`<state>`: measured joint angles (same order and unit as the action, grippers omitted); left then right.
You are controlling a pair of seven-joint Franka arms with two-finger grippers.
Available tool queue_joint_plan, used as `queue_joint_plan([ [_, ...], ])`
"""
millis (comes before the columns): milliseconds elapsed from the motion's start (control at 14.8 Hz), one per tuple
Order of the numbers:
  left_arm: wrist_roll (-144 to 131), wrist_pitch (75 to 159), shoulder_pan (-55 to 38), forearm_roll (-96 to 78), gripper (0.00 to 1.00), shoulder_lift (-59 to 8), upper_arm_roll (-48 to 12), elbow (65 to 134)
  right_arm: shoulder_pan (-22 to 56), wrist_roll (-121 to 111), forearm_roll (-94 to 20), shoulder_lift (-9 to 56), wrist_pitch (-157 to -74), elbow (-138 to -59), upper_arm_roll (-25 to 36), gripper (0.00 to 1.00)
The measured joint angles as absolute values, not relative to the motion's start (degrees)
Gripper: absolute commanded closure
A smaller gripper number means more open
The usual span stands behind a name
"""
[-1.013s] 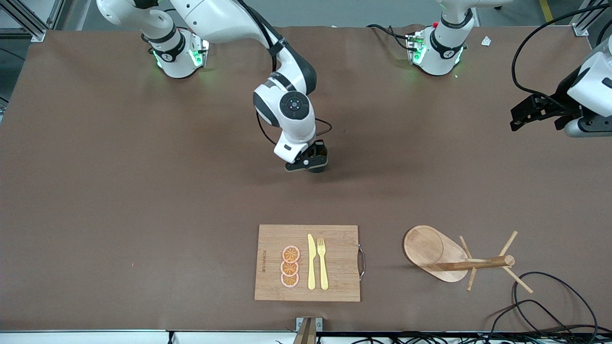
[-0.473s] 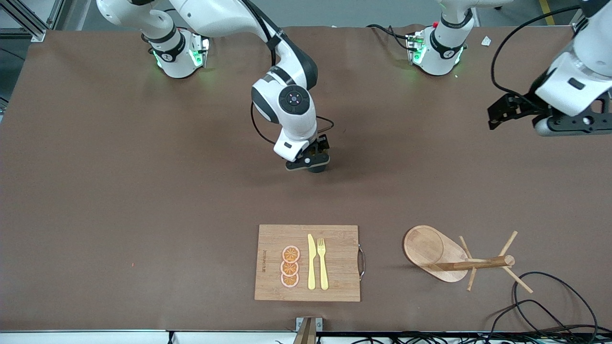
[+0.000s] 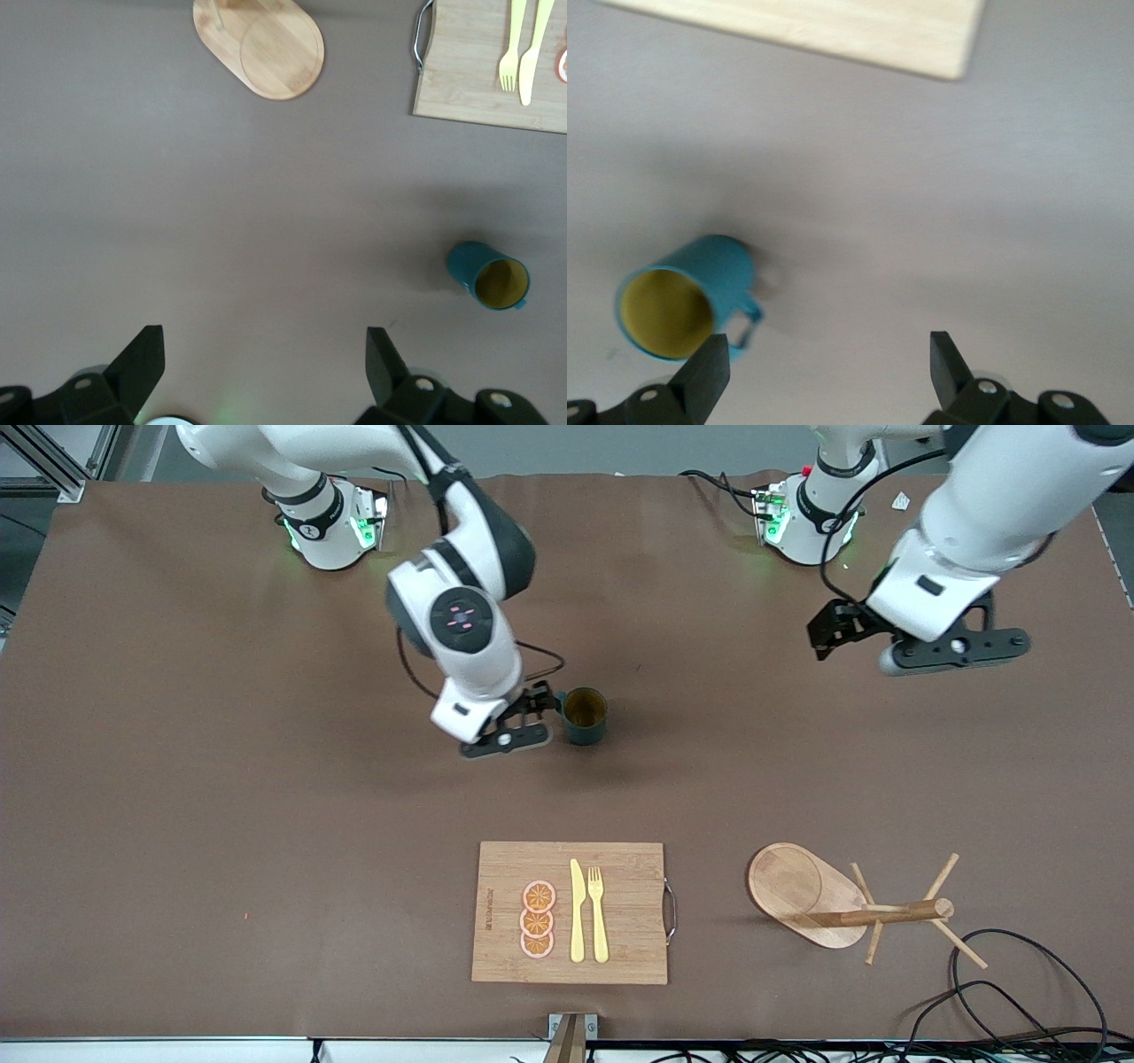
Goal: Pass cup and hang on rack
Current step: 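Release the mug with the right gripper while the left gripper approaches it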
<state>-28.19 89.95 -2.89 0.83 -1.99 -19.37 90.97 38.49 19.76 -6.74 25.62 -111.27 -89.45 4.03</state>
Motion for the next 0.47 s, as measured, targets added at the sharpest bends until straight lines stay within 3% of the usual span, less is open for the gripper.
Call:
queue_joint_plan([
  [203, -36.9, 91.9, -4.3, 2.9, 0.0, -3.3, -23.8, 92.0, 30.9, 12.1, -6.8, 21.8, -105.1, -89.4, 4.4, 0.0],
  [473, -53.8, 96.2, -13.6, 8.4, 0.0, -7.5, -26.3, 92.5, 20.3, 6.5, -6.7, 18.0, -100.1, -89.5, 4.7, 0.0],
])
